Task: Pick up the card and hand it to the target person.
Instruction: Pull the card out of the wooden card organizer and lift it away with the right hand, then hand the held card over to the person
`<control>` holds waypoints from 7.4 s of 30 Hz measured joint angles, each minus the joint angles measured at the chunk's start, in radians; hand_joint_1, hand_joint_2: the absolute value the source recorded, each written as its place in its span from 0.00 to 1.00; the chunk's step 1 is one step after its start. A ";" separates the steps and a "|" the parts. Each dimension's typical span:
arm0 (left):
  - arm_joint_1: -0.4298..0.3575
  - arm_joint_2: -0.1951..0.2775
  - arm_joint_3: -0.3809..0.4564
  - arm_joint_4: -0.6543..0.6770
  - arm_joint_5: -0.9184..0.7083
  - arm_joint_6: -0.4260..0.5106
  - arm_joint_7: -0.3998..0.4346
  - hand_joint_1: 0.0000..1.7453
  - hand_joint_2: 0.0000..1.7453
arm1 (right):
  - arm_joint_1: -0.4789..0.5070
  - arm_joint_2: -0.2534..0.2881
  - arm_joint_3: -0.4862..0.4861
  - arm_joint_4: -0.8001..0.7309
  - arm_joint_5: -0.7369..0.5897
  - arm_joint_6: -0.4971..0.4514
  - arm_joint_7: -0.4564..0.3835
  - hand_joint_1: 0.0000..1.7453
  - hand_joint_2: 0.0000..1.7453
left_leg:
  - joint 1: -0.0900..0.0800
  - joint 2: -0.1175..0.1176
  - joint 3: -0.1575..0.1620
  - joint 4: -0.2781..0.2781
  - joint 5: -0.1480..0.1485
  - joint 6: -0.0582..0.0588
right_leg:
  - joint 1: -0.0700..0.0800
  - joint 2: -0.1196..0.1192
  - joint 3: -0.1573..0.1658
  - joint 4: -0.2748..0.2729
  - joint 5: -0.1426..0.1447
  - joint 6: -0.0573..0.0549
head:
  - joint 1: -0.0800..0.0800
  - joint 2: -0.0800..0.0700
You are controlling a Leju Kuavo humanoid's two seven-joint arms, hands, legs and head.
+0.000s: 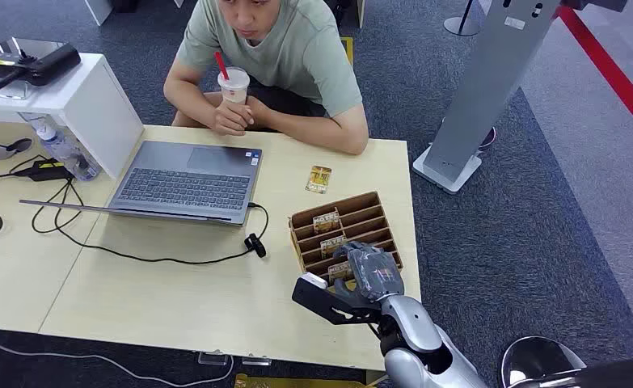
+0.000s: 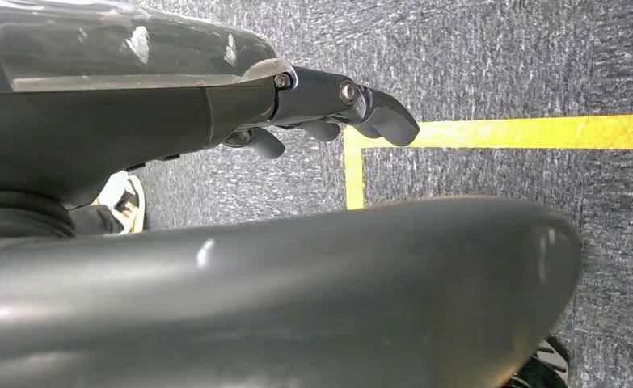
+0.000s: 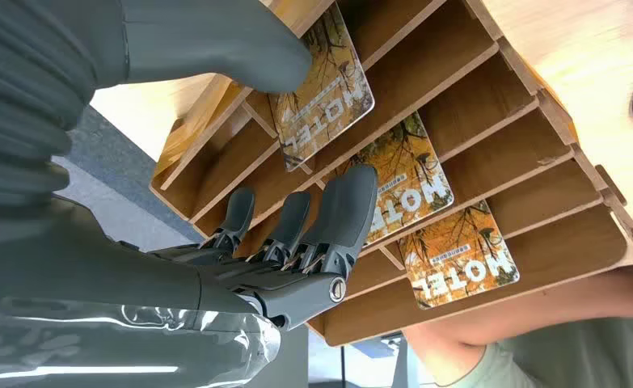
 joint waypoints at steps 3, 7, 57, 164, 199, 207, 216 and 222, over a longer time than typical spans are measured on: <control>0.000 0.000 0.000 0.000 0.001 0.000 0.000 0.00 0.00 | 0.000 0.000 0.000 0.005 -0.003 0.000 0.000 0.44 1.00 | 0.000 0.000 0.000 0.000 0.000 0.000 | 0.000 0.000 0.000 0.000 0.000 0.000 | 0.000 0.000; 0.000 0.000 0.000 0.000 0.001 0.000 0.000 0.00 0.00 | 0.000 0.001 0.000 0.009 -0.005 0.000 0.000 0.45 1.00 | 0.000 0.000 0.000 0.000 0.000 0.000 | 0.000 0.000 0.000 0.000 0.000 0.000 | 0.000 0.000; 0.000 0.000 0.000 0.000 0.002 0.000 0.000 0.00 0.00 | 0.000 0.000 0.000 0.017 -0.024 0.000 0.001 0.46 1.00 | 0.000 0.000 0.000 0.000 0.000 0.000 | 0.000 0.000 0.000 0.000 0.000 0.000 | 0.000 0.000; -0.001 0.000 -0.007 0.000 -0.033 -0.005 -0.002 0.00 0.00 | -0.228 0.044 -0.006 0.066 0.010 -0.133 -0.117 0.73 1.00 | 0.000 0.000 0.000 0.000 0.000 0.000 | 0.000 0.000 0.000 0.000 0.000 0.000 | 0.000 0.000; -0.004 0.000 -0.025 0.000 -0.003 0.004 -0.002 0.00 0.00 | -0.378 0.187 0.023 0.344 -0.105 -0.247 -0.207 0.00 1.00 | 0.000 0.000 -0.001 0.000 0.000 0.000 | 0.000 0.000 -0.002 0.000 0.000 0.000 | -0.001 0.000; -0.001 0.000 -0.025 0.000 0.015 0.003 0.000 0.00 0.00 | -0.261 0.116 -0.034 0.194 -0.312 -0.292 -0.301 0.00 1.00 | 0.000 0.000 -0.001 0.000 0.000 0.000 | 0.000 0.000 -0.002 -0.001 0.000 0.000 | 0.000 0.000; 0.003 0.002 -0.025 0.000 0.034 0.003 -0.001 0.00 0.00 | 0.004 -0.007 -0.161 -0.012 -0.742 -0.257 -0.646 0.00 1.00 | 0.000 0.000 -0.001 0.000 -0.001 0.001 | 0.000 0.000 -0.002 -0.001 0.000 0.000 | 0.000 0.000; 0.003 0.003 -0.022 0.000 0.049 0.014 -0.005 0.00 0.00 | 0.147 -0.058 -0.219 -0.041 -0.929 -0.167 -0.788 0.00 1.00 | 0.000 0.000 -0.001 0.000 -0.002 0.000 | 0.000 0.000 -0.001 -0.001 -0.001 0.000 | 0.000 0.000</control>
